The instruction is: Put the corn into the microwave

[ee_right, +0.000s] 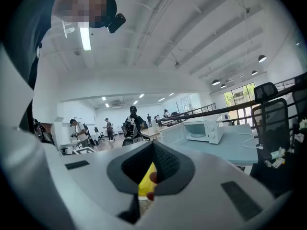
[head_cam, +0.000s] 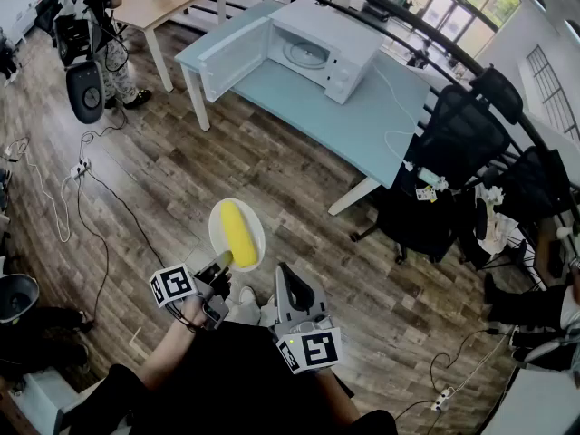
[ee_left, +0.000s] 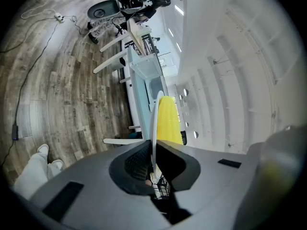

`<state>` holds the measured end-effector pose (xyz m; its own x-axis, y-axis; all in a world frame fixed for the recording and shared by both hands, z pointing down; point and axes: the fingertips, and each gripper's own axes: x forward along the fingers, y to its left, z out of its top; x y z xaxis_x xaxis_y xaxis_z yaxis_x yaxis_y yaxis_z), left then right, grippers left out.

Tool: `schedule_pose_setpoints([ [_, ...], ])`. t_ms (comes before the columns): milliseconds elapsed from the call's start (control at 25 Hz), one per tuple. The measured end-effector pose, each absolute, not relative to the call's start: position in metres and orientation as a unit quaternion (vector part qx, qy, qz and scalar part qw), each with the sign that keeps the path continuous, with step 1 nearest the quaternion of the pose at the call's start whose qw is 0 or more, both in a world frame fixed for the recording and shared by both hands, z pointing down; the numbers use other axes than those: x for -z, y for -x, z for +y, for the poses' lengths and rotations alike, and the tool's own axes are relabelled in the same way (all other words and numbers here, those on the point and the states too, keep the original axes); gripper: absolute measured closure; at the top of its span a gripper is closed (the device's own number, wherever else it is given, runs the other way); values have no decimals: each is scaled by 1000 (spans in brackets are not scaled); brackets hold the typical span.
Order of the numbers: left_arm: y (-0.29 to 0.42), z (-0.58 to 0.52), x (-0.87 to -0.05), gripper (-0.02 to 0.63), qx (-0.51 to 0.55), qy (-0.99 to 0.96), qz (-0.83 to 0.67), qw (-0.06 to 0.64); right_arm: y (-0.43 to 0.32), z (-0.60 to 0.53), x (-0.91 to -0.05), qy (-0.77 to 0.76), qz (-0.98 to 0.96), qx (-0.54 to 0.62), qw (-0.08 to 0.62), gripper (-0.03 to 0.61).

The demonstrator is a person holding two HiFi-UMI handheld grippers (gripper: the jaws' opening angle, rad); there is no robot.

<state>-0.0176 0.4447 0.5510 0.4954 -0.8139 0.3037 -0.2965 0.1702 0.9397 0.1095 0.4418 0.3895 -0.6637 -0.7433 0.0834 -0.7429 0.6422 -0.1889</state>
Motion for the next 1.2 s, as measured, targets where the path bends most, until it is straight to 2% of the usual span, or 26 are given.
schedule_pose_setpoints([
  [360, -22, 466, -560, 592, 221, -589, -456, 630, -156, 455, -393, 420, 902, 103, -13, 569],
  [1200, 2, 449, -550, 591, 217, -617, -444, 613, -115, 463, -398, 430, 899, 86, -21, 569],
])
